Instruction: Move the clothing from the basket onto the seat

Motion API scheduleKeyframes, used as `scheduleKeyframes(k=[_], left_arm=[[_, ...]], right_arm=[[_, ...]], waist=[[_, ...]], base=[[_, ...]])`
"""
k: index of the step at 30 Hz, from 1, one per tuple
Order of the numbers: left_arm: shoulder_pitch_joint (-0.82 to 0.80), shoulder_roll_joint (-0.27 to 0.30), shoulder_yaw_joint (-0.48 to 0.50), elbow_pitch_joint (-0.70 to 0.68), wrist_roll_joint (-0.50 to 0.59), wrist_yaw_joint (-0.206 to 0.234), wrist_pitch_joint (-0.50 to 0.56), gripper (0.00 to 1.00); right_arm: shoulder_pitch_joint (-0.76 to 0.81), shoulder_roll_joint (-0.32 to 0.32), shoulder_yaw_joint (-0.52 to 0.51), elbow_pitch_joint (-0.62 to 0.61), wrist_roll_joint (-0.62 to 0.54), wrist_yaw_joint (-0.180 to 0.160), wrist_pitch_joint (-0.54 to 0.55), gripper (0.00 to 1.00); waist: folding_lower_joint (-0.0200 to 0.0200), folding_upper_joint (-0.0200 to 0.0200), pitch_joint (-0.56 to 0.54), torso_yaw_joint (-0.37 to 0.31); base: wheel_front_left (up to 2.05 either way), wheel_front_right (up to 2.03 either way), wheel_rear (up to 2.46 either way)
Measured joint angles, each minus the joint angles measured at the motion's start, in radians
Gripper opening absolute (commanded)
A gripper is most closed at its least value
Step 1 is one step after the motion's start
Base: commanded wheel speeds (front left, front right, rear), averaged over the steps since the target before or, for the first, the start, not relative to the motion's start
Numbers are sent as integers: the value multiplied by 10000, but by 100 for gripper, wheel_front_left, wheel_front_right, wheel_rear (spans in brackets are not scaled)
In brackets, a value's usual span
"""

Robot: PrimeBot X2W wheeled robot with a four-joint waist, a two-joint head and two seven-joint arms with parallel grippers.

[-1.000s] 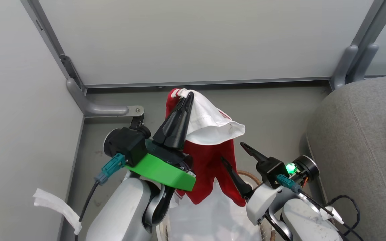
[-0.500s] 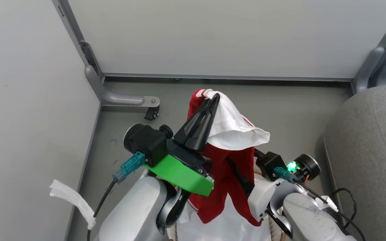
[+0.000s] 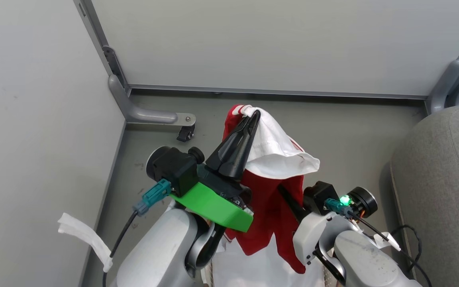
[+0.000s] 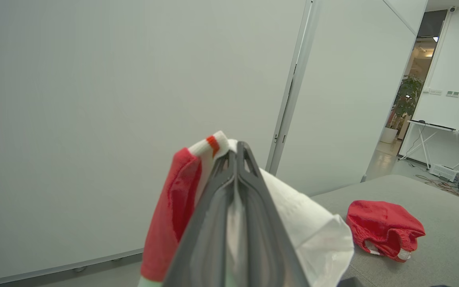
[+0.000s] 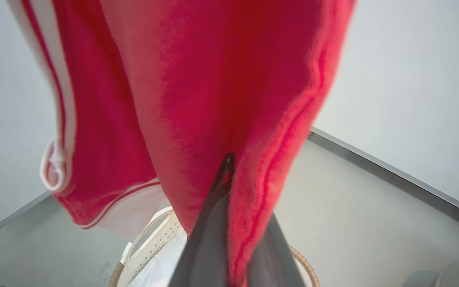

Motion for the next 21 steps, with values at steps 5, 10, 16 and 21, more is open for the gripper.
scheduleKeyframes(k=[5,10,16,21], left_arm=[[8,-2,36,12,2,0,0,0],[66,-2,155,12,36,0,0,0],[238,-10,445,173,456,0,-2,100],[453,0,899,531,922,0,-23,100]], right_arm=[[25,0,-6,-90,15,0,0,0],[136,0,-6,-153,38,0,0,0],[192,0,-98,-550,69,0,0,0],[468,0,-182,-991,125,2,2,0]], waist=[[0,0,-10,-89],[0,0,-52,-167],[0,0,-47,-439],[0,0,-61,-984]], base=[[0,0,0],[0,0,0],[0,0,0],[0,0,0]])
